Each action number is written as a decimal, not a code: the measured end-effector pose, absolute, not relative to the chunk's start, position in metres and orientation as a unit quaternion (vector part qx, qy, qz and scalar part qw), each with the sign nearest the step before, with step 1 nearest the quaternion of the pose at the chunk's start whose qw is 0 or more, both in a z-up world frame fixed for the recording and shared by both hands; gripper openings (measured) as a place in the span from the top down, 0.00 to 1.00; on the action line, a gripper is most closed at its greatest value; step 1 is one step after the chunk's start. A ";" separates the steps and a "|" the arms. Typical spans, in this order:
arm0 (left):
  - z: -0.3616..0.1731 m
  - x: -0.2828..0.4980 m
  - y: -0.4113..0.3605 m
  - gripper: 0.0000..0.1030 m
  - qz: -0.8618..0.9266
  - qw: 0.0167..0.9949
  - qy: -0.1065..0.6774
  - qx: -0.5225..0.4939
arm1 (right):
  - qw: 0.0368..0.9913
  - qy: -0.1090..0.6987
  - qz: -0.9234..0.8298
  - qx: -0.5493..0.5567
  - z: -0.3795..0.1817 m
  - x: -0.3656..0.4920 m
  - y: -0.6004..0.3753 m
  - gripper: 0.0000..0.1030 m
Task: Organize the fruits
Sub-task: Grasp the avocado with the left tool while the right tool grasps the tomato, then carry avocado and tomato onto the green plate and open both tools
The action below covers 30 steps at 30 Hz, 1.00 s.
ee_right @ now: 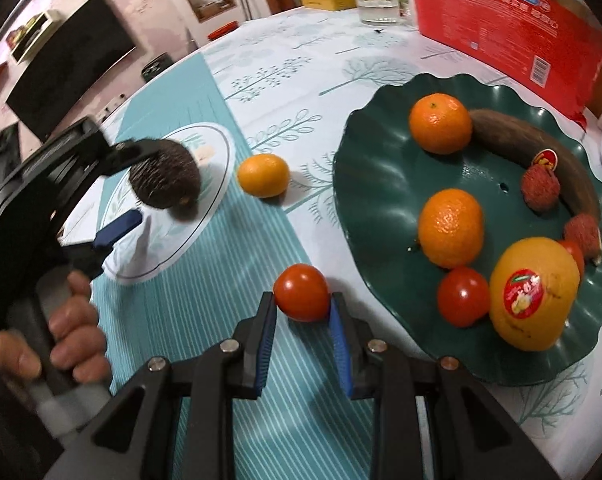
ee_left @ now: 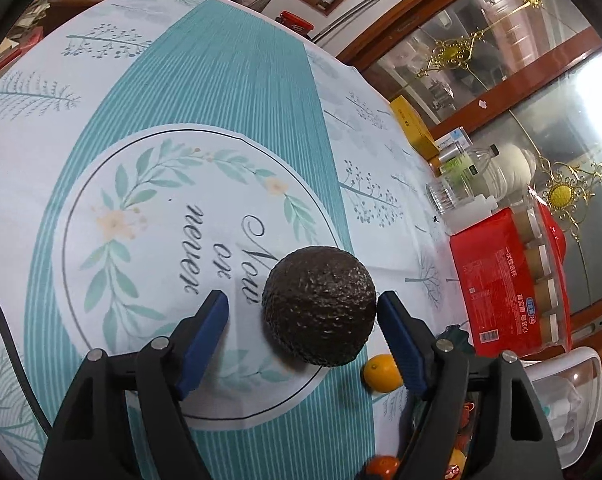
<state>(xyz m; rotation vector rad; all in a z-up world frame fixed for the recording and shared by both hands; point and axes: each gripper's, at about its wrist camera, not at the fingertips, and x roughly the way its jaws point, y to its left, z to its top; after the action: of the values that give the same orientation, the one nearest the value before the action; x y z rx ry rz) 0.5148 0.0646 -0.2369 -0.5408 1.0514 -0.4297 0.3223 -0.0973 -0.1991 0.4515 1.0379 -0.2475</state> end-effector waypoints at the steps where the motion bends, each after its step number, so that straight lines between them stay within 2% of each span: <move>1: -0.237 0.516 0.063 0.27 -0.201 0.809 0.492 -0.250 | 0.839 0.491 -0.110 0.209 -0.199 0.323 -0.096 0.74; 8: -0.239 0.524 0.040 0.27 -0.201 0.810 0.503 -0.223 | 0.852 0.480 -0.088 0.190 -0.192 0.320 -0.093 0.74; 15: -0.240 0.526 0.022 0.41 -0.204 0.810 0.511 -0.203 | 0.862 0.467 -0.081 0.179 -0.185 0.316 -0.098 0.74; 30: -0.226 0.503 0.010 0.43 -0.170 0.828 0.508 -0.167 | 0.884 0.442 -0.045 0.145 -0.167 0.306 -0.110 0.74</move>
<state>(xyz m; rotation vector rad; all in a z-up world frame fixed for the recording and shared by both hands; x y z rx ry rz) 0.5027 0.0096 -0.2261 -0.3547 1.0785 -0.3610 0.3064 -0.1096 -0.1665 0.3009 0.9197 -0.0939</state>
